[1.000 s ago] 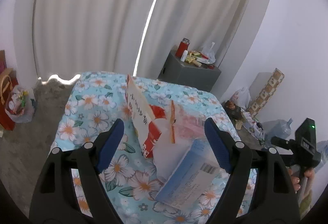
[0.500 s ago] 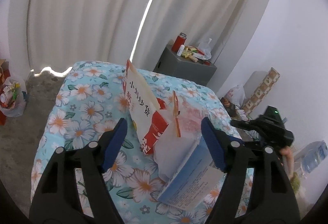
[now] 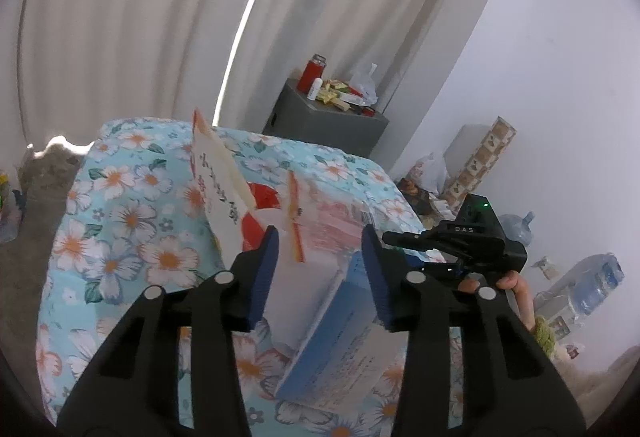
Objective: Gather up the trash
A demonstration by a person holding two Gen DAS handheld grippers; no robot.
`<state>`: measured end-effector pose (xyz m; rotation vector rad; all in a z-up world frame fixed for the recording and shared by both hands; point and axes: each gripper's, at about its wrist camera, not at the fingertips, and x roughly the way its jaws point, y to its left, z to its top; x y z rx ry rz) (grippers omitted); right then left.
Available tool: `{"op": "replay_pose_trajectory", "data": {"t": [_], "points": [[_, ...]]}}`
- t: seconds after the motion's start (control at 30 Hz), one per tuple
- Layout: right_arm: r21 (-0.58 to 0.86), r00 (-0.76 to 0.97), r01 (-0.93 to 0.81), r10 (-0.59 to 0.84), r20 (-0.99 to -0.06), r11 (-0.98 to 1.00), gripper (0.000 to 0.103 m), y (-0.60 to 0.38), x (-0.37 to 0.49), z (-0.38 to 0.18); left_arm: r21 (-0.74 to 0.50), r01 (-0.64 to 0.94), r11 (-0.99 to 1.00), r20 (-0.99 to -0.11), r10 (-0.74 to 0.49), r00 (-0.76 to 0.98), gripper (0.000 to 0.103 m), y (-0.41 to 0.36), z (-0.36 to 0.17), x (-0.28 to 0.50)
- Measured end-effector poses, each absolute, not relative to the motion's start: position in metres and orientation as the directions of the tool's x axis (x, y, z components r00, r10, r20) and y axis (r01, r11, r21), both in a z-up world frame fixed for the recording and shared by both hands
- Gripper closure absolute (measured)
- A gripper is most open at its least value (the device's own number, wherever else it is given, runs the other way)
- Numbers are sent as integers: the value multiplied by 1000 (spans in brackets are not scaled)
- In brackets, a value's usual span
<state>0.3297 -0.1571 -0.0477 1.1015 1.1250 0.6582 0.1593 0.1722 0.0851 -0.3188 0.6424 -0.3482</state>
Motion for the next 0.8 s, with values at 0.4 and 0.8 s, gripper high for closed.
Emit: {"op": "replay_pose_trajectory", "data": {"t": [0.4,0.8], "points": [[968,378,31,894,-241,247,96,-183,312,-36,-385,227,895,-532,-416,738,68,167,83,164],[931,582,-92,777,-238,353,98,-287,230,33,-366,290,884,-497,-449,743,68,153,97,152]]}}
